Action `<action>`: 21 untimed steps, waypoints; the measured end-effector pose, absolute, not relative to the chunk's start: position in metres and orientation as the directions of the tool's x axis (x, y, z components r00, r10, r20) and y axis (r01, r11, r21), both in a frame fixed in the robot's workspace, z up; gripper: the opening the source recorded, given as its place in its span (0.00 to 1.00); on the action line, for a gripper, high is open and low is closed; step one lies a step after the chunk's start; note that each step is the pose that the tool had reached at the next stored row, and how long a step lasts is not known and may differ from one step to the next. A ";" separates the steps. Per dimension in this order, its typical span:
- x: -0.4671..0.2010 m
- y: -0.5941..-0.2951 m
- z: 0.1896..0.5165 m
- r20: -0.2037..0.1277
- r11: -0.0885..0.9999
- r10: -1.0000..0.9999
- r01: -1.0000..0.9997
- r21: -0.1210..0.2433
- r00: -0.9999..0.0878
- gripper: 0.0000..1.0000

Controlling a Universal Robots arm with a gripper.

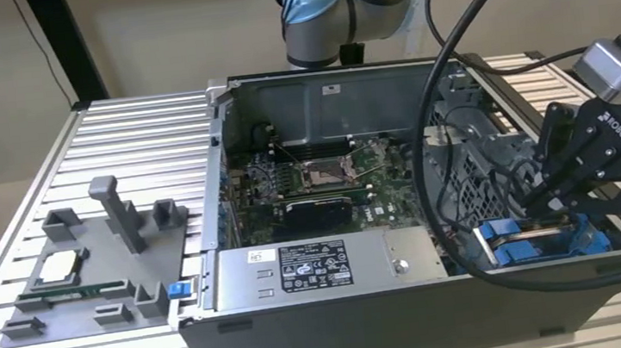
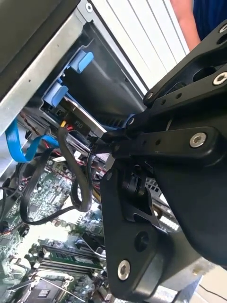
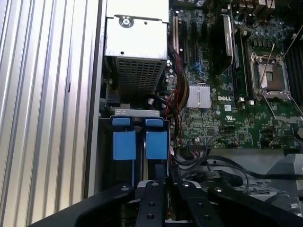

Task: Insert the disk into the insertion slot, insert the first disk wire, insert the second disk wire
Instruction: 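Insert the second disk wire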

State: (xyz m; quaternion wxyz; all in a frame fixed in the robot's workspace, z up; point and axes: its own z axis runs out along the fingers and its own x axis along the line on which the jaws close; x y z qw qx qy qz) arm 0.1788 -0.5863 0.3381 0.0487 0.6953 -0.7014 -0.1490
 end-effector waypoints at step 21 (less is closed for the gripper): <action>0.176 -0.586 0.337 -0.130 -0.009 -0.991 -0.974 0.227 -0.021 0.00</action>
